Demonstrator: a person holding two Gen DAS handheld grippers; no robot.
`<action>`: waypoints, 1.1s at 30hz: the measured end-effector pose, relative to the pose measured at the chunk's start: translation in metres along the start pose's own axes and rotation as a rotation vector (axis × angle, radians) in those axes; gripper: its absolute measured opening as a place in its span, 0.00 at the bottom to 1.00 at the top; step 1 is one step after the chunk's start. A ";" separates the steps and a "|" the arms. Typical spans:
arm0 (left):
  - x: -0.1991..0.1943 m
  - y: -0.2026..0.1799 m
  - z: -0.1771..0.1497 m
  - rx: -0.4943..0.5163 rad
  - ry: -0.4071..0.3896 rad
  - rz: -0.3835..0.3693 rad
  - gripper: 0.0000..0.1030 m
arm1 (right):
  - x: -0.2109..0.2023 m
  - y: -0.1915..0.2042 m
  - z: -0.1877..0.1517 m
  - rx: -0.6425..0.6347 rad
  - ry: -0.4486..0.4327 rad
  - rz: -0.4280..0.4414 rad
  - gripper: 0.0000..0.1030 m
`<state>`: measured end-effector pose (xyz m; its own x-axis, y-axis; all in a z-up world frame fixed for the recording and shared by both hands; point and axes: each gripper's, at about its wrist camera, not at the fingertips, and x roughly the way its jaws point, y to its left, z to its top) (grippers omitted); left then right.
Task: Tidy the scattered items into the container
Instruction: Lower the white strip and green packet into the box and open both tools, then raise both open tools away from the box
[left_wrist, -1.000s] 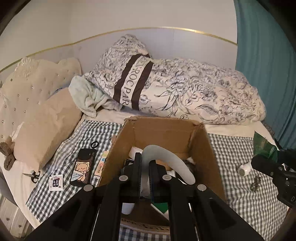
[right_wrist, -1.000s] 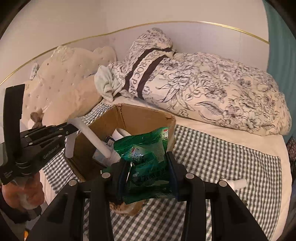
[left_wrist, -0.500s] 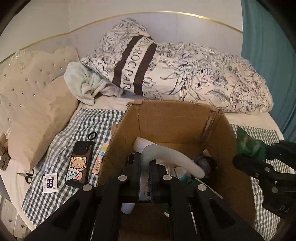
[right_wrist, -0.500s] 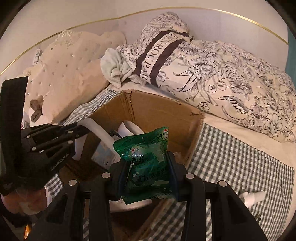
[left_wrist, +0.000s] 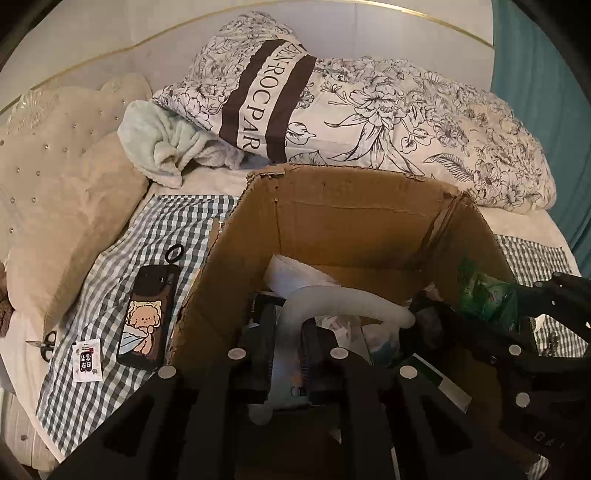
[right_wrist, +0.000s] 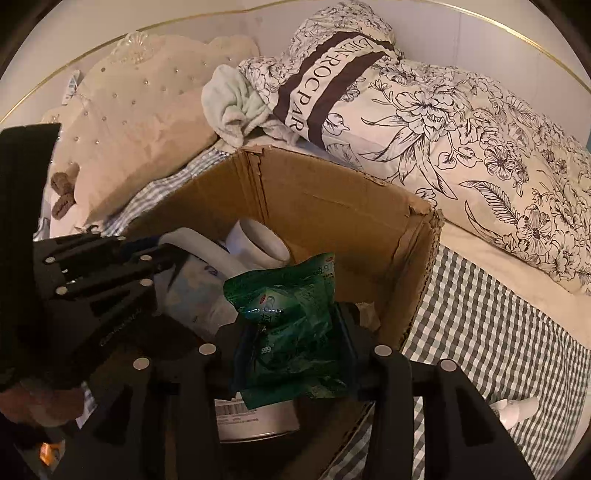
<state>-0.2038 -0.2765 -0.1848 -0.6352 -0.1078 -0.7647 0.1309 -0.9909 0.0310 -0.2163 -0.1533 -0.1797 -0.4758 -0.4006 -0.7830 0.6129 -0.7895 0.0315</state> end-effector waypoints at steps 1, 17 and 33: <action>0.000 0.000 0.000 0.000 0.002 -0.004 0.22 | 0.001 -0.002 0.000 0.011 -0.001 -0.004 0.48; -0.032 -0.005 0.004 -0.002 -0.047 0.019 0.70 | -0.039 -0.008 -0.004 0.047 -0.066 -0.023 0.64; -0.027 -0.029 -0.012 0.028 0.329 0.022 0.92 | -0.131 -0.029 -0.027 0.081 -0.154 -0.081 0.68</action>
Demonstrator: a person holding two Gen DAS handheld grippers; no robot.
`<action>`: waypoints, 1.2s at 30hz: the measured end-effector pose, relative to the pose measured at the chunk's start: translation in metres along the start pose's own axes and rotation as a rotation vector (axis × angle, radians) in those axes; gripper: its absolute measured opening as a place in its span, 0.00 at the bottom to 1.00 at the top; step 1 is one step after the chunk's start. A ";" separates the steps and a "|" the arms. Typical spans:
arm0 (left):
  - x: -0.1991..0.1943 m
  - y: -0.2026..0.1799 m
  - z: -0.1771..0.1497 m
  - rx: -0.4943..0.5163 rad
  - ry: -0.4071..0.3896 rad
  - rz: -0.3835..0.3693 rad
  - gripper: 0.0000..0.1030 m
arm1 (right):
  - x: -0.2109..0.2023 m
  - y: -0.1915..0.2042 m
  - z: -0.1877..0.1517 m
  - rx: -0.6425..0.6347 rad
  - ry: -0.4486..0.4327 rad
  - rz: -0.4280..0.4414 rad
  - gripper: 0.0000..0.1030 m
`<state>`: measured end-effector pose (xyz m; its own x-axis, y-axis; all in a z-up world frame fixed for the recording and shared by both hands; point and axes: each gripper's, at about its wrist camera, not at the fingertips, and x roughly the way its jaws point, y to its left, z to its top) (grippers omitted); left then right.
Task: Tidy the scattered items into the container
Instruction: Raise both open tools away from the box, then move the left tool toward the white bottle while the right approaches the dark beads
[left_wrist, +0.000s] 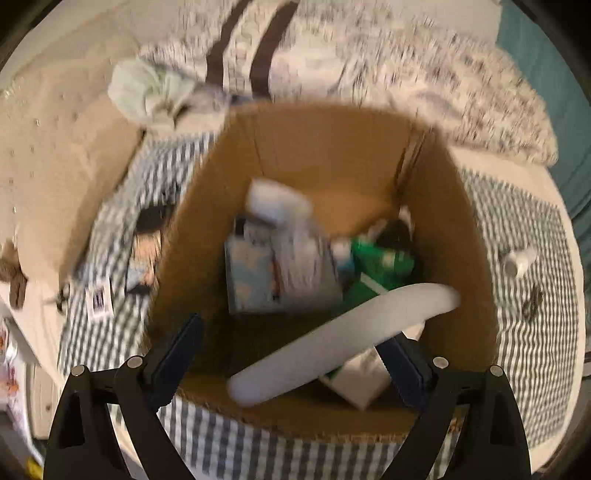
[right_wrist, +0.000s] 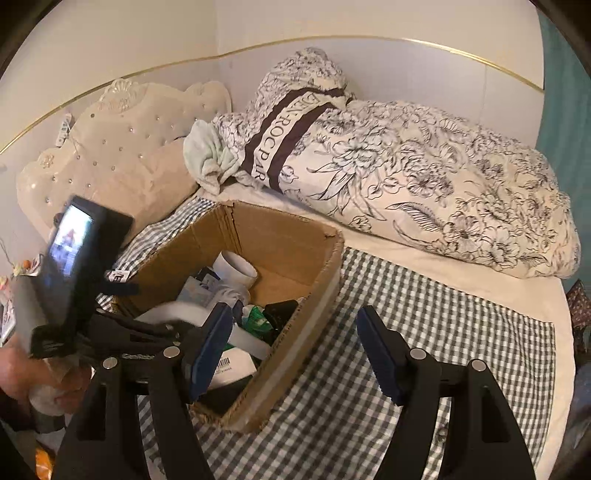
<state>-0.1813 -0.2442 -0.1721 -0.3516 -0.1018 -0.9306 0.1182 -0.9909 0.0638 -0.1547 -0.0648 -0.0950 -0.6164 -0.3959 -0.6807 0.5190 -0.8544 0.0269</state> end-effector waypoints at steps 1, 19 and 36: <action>0.001 -0.001 -0.002 -0.003 0.021 0.001 0.92 | -0.005 -0.001 -0.001 0.000 -0.004 -0.001 0.68; -0.111 -0.038 -0.021 -0.044 -0.322 -0.063 0.97 | -0.103 -0.061 -0.040 0.103 -0.105 -0.092 0.79; -0.128 -0.152 -0.029 0.081 -0.456 -0.159 0.97 | -0.134 -0.148 -0.112 0.169 -0.022 -0.206 0.80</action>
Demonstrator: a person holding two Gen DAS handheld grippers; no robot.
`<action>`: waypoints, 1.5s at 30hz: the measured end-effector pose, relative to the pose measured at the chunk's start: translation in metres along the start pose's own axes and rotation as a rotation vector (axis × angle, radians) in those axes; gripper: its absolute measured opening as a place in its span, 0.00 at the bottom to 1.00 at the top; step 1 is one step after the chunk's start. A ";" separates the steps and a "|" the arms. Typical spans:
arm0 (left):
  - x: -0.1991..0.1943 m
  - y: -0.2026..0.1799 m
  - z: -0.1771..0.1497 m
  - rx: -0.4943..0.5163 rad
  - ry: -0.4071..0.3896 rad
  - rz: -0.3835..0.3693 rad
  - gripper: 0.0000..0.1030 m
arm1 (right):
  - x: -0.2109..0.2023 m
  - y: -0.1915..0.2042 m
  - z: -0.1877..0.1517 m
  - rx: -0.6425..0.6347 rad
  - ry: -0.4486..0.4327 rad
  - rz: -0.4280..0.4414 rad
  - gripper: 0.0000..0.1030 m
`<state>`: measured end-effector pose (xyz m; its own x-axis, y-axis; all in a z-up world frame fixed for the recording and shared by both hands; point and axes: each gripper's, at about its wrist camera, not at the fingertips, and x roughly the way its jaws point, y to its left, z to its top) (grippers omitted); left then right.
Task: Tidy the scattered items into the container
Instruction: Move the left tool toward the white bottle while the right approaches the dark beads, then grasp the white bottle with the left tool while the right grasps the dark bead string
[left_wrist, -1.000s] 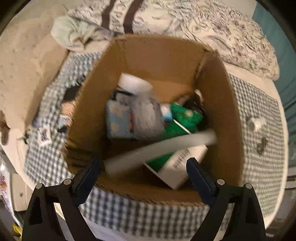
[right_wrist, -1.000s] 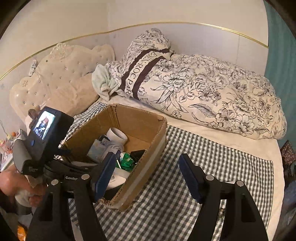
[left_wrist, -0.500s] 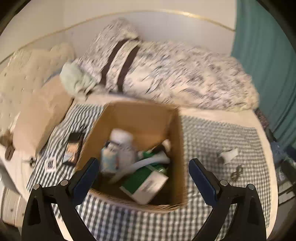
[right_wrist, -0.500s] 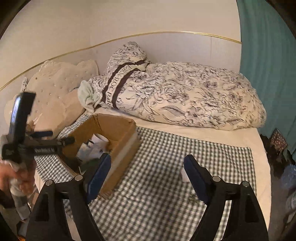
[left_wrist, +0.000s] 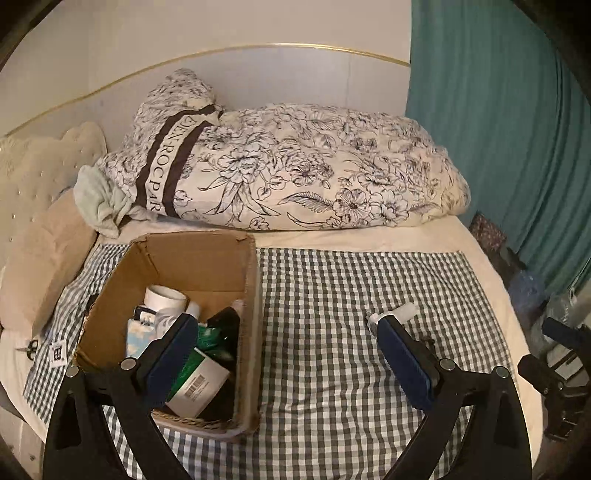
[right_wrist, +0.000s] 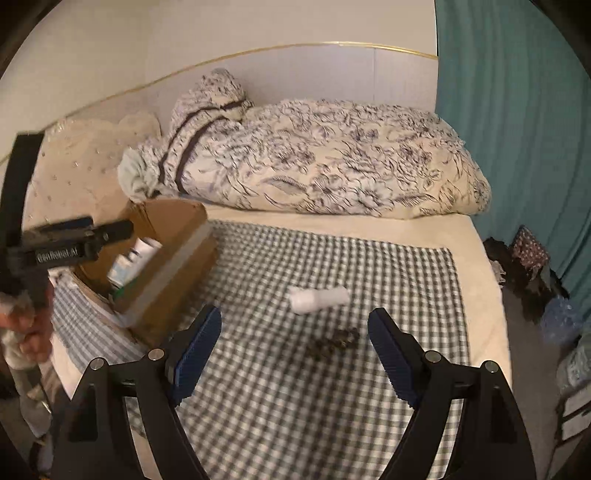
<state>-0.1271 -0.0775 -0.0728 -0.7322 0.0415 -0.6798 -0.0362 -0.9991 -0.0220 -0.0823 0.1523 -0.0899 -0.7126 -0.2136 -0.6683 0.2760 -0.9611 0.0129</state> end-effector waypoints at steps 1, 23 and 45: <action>0.003 -0.003 0.000 0.000 0.004 -0.004 0.97 | 0.001 -0.005 -0.003 0.010 0.004 -0.007 0.80; 0.140 -0.103 -0.008 0.090 0.132 -0.112 0.97 | 0.106 -0.066 -0.039 0.118 0.140 0.021 0.80; 0.257 -0.150 -0.032 0.229 0.276 -0.237 0.97 | 0.204 -0.084 -0.072 0.183 0.265 0.073 0.80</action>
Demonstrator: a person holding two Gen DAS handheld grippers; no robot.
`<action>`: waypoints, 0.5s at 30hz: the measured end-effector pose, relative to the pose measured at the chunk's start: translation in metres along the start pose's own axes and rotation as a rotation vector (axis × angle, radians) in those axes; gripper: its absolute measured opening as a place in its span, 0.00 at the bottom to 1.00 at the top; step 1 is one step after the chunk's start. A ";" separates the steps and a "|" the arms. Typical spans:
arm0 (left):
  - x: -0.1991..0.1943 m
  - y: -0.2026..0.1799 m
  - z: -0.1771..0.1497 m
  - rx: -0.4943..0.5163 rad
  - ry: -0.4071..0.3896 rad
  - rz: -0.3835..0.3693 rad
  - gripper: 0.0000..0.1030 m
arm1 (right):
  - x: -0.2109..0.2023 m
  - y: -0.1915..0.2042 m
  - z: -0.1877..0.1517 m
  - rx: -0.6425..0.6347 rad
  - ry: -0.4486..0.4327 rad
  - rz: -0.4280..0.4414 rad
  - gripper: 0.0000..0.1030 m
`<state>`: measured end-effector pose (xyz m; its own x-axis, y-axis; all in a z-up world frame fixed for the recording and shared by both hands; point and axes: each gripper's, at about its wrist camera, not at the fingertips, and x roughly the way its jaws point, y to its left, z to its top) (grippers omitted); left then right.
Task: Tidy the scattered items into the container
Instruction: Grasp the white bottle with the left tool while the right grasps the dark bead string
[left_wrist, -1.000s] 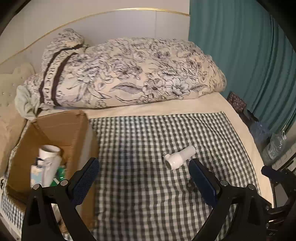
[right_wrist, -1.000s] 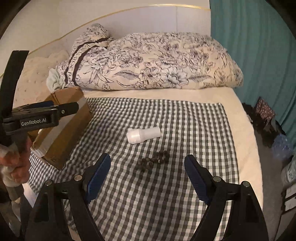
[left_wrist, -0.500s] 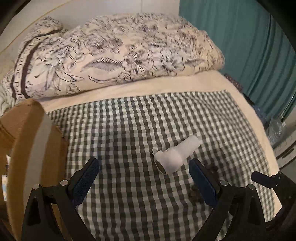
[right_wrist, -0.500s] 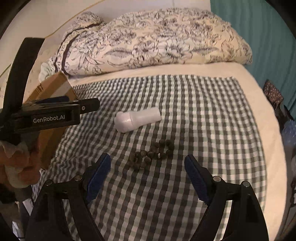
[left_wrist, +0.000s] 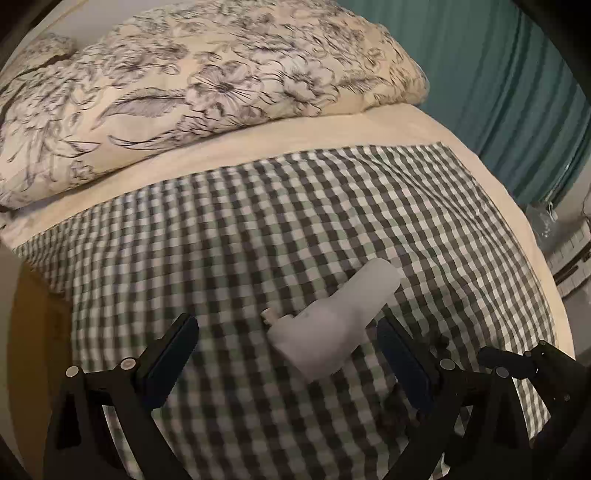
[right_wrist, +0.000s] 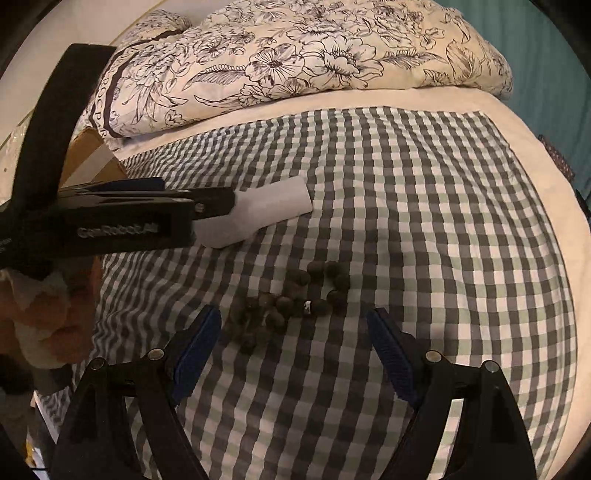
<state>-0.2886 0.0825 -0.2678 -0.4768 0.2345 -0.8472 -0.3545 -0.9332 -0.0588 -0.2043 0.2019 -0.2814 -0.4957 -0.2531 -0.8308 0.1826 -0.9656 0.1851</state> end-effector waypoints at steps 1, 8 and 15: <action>0.006 -0.003 0.001 0.004 0.009 -0.008 0.97 | 0.002 0.000 0.000 -0.002 0.002 0.002 0.80; 0.030 -0.010 0.001 0.002 0.044 -0.039 0.97 | 0.020 0.002 0.002 -0.004 0.017 0.019 0.80; 0.048 -0.015 -0.001 0.003 0.070 -0.059 0.97 | 0.033 0.008 0.006 -0.023 0.007 -0.011 0.81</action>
<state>-0.3050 0.1076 -0.3078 -0.3979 0.2693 -0.8770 -0.3827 -0.9175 -0.1081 -0.2243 0.1856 -0.3048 -0.4922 -0.2421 -0.8361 0.1968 -0.9666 0.1640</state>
